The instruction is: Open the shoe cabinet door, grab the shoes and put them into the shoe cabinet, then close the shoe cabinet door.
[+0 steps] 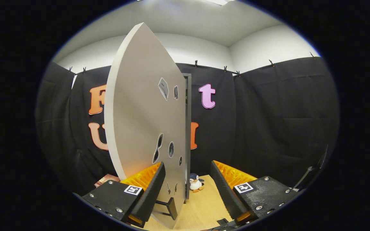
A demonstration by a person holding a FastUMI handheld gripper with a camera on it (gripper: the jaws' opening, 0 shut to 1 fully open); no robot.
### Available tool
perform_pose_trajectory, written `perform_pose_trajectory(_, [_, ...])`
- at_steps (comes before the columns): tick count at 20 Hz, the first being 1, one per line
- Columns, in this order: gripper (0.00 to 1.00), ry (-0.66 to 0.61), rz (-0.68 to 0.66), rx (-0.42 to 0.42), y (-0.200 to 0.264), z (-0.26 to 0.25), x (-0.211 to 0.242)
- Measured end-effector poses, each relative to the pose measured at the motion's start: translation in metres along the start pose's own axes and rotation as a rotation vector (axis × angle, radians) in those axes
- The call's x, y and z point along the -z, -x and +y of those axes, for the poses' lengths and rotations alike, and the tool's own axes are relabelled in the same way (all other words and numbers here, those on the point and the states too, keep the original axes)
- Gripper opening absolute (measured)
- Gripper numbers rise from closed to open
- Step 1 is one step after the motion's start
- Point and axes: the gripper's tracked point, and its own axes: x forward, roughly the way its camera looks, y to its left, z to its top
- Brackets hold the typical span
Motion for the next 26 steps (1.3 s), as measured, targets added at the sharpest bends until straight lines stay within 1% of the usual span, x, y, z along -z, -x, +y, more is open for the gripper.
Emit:
perform_pose_trajectory(8, [0.9, -0.034, 0.006, -0.041, -0.022, 0.076, 0.007])
perform_pose_trajectory(11, [0.92, -0.02, 0.02, -0.073, -0.037, 0.107, 0.011])
perform_pose_trajectory(16, [0.93, -0.012, 0.048, -0.137, -0.066, 0.158, 0.02])
perform_pose_trajectory(26, [0.92, -0.021, 0.02, -0.125, -0.114, 0.197, 0.018])
